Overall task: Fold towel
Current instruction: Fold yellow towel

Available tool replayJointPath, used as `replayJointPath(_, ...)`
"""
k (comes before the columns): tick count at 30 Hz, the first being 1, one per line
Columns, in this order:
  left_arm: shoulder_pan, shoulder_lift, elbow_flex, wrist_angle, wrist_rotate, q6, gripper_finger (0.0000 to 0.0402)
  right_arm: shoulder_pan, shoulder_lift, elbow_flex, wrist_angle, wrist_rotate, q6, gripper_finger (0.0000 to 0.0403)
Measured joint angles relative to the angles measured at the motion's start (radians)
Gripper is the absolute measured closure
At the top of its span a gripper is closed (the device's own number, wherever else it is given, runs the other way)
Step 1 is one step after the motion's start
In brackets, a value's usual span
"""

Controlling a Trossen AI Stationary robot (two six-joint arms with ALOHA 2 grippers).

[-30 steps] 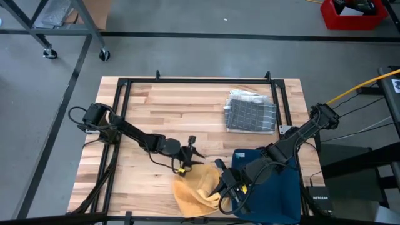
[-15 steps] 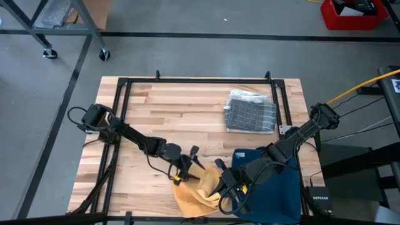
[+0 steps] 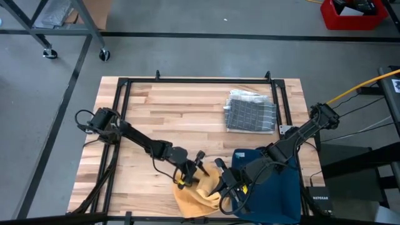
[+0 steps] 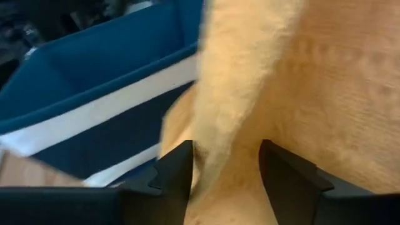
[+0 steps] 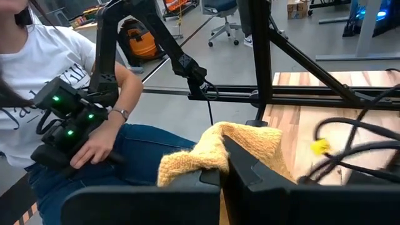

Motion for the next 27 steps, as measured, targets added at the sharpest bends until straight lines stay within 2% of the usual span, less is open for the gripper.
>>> replayJointPath(2,-0.010,0.004,0.001,-0.008,-0.009,0.022,0.0251,0.000,0.000,0.000,-0.001,0.001,0.000,0.0402)
replayJointPath(4,-0.017,0.004,0.001,-0.023,-0.060,0.031,0.0275,0.000,0.000,0.000,0.000,0.001,0.000,0.0402)
replayJointPath(7,-0.023,0.004,0.001,-0.049,-0.152,0.029,0.0326,0.000,0.000,0.000,-0.001,0.001,0.000,0.0402)
replayJointPath(9,-0.023,0.004,0.001,-0.055,-0.173,0.029,0.0367,0.000,0.000,0.000,-0.001,0.001,0.000,0.0402)
replayJointPath(11,-0.023,-0.006,0.001,-0.073,-0.187,0.021,0.0392,0.000,0.000,0.000,-0.001,0.000,0.000,0.0402)
replayJointPath(15,-0.025,-0.034,0.001,-0.100,-0.284,0.056,0.0393,0.000,0.000,0.000,-0.012,0.000,0.000,0.0402)
replayJointPath(18,-0.028,-0.085,0.001,-0.194,-0.395,0.115,0.0398,0.000,0.000,0.000,-0.029,0.000,0.000,0.0402)
replayJointPath(21,-0.028,-0.163,0.000,-0.333,-0.488,0.170,0.0398,0.000,0.000,0.000,-0.034,0.000,-0.001,0.0402)
replayJointPath(23,-0.028,-0.229,0.000,-0.440,-0.514,0.193,0.0399,0.000,0.000,0.000,-0.033,0.012,-0.002,0.0402)
replayJointPath(27,-0.028,-0.349,0.000,-0.644,-0.560,0.208,0.0400,0.000,0.000,0.000,-0.025,0.111,-0.047,0.0402)
